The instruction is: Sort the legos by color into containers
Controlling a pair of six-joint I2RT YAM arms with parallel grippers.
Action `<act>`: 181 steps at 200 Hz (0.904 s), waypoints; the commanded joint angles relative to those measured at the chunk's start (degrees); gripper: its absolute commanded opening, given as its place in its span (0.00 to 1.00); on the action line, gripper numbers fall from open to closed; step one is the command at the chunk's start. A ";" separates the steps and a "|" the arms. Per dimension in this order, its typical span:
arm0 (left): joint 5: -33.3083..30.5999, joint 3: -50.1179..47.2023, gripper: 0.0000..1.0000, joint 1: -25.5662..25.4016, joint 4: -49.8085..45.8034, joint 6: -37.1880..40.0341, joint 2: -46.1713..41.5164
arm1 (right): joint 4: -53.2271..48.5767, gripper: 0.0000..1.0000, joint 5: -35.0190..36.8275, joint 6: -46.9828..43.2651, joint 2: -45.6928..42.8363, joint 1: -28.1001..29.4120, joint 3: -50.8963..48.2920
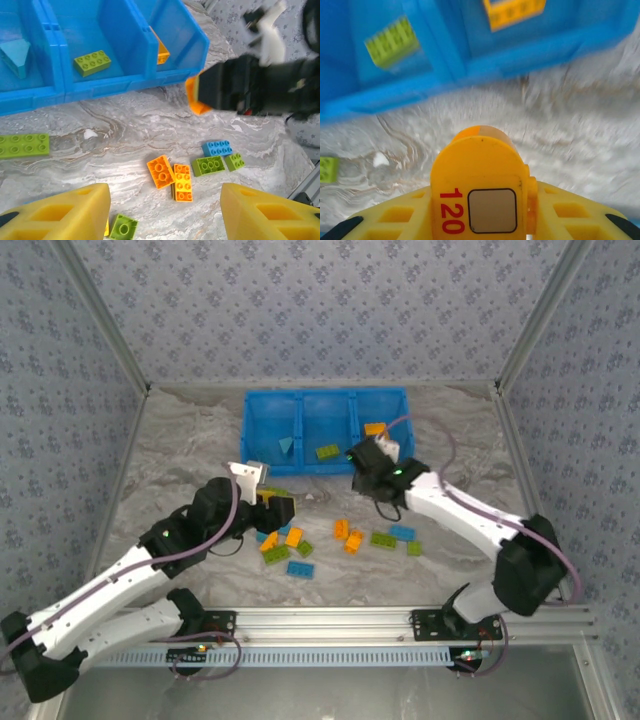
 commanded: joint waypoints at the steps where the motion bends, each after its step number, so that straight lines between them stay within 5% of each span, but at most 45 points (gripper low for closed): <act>1: -0.37 3.19 0.60 -1.36 4.13 1.21 1.84 | 6.43 0.40 -10.63 -14.65 -1.27 -8.85 -2.26; 53: -1.29 5.33 0.60 -3.83 5.93 1.47 5.25 | 13.03 0.38 -36.53 -25.99 12.75 -23.64 7.30; 181: -4.41 10.99 0.60 -9.12 7.27 2.87 10.09 | 8.62 0.42 -36.67 -26.90 30.78 -24.86 20.08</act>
